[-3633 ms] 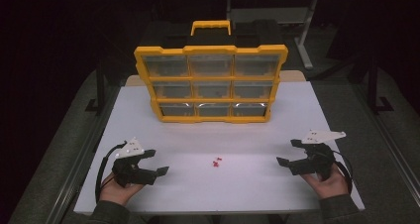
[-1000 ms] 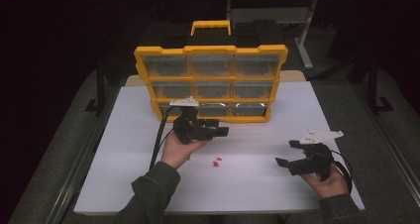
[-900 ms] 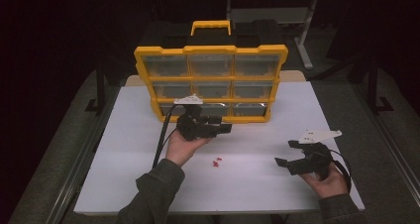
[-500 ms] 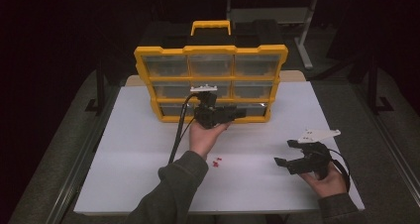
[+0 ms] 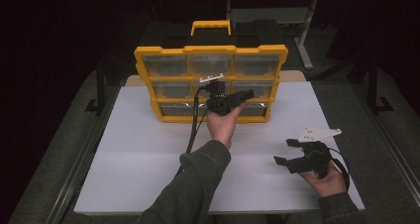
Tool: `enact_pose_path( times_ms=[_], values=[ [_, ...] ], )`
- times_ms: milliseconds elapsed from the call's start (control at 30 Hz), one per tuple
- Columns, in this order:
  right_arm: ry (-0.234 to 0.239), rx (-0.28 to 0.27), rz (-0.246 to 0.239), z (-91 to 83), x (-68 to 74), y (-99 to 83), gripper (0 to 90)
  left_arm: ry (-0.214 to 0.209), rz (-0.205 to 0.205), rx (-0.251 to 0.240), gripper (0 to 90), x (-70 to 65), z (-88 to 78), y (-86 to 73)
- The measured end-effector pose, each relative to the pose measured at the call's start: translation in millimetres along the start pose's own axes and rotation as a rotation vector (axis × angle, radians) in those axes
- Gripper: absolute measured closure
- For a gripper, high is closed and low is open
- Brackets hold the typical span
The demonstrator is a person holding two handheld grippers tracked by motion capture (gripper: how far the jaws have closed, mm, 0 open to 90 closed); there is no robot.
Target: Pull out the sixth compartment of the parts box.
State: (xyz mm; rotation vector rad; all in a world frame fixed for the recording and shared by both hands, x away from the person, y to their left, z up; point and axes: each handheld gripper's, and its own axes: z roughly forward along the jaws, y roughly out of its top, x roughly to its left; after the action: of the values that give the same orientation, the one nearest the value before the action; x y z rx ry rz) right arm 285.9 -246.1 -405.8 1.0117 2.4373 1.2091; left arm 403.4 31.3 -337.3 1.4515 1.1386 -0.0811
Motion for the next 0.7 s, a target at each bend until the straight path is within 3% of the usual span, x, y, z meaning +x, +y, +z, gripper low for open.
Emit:
enact_pose_path(
  times_ms=[200,367,533,700],
  values=[
    [-0.001,-0.007,0.001,-1.7,0.6,0.0,19.6,0.020,0.020,-0.037,63.4,-4.9,6.9,-2.4],
    [-0.005,-0.015,0.003,-3.6,-0.2,-1.1,19.8,0.027,0.004,-0.085,68.3,-9.4,14.5,-4.7],
    [0.002,-0.018,0.006,-3.5,-0.3,-0.9,20.2,0.027,-0.037,-0.103,73.7,-6.7,19.1,-5.0],
    [0.001,-0.011,-0.006,-4.0,0.0,-1.5,21.6,0.028,-0.047,-0.106,74.8,-7.4,19.6,-6.2]
  ],
)
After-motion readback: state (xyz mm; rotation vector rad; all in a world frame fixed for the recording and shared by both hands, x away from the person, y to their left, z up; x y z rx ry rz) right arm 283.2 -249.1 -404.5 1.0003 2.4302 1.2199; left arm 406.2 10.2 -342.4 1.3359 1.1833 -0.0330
